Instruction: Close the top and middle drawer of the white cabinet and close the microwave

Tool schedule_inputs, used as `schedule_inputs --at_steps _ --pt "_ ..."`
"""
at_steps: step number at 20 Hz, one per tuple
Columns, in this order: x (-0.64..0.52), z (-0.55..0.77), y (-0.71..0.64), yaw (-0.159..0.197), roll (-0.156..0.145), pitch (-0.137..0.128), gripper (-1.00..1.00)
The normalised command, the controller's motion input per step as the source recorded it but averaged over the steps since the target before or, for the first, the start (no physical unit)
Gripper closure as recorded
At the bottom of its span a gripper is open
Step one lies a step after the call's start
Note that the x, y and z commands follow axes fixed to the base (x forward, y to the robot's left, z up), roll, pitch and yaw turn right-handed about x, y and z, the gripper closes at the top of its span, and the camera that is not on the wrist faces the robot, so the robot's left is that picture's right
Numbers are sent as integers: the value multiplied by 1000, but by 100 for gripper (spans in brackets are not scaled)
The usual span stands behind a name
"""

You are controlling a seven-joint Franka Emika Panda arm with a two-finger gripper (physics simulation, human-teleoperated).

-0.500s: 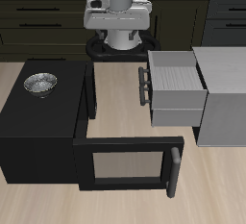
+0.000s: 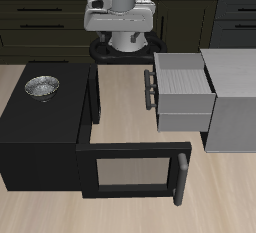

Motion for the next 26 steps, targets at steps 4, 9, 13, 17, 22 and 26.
schedule_inputs --at_steps 4,9,13,17,22,26 --pt "109 -53 24 63 -20 -18 -100" --pt "119 -154 108 142 -7 -22 -100" --pt "90 -157 30 151 15 14 -100" --pt "100 -83 -57 146 -16 7 -100" --pt "81 -92 -73 185 79 90 -100" --pt "52 155 -340 110 -43 -57 -100"
